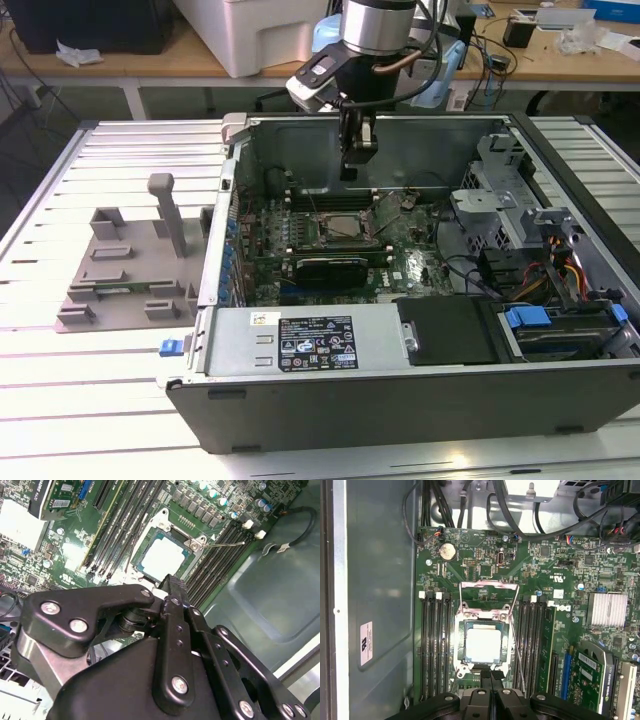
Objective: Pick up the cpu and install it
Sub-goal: 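Place the cpu into insertion slot, then close the cpu cover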
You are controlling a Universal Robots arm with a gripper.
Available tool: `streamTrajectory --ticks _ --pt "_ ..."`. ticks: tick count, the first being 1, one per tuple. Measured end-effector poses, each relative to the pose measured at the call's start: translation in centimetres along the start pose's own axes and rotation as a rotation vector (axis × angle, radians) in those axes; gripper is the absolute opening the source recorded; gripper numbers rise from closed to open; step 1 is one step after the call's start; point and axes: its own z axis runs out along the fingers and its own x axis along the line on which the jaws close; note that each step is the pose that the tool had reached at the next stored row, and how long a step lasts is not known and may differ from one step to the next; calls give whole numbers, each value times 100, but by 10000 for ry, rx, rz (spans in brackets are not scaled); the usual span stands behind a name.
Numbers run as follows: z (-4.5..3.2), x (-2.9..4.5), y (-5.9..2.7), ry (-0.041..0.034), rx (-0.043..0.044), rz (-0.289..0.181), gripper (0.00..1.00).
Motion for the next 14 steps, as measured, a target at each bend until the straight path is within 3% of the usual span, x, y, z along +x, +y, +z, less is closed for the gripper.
streamTrajectory --ticks 6,11,14 --pt "-1 0 6 0 0 -3 11" --pt "-12 -1 148 0 0 0 11" --pt "-31 5 371 0 17 0 11"
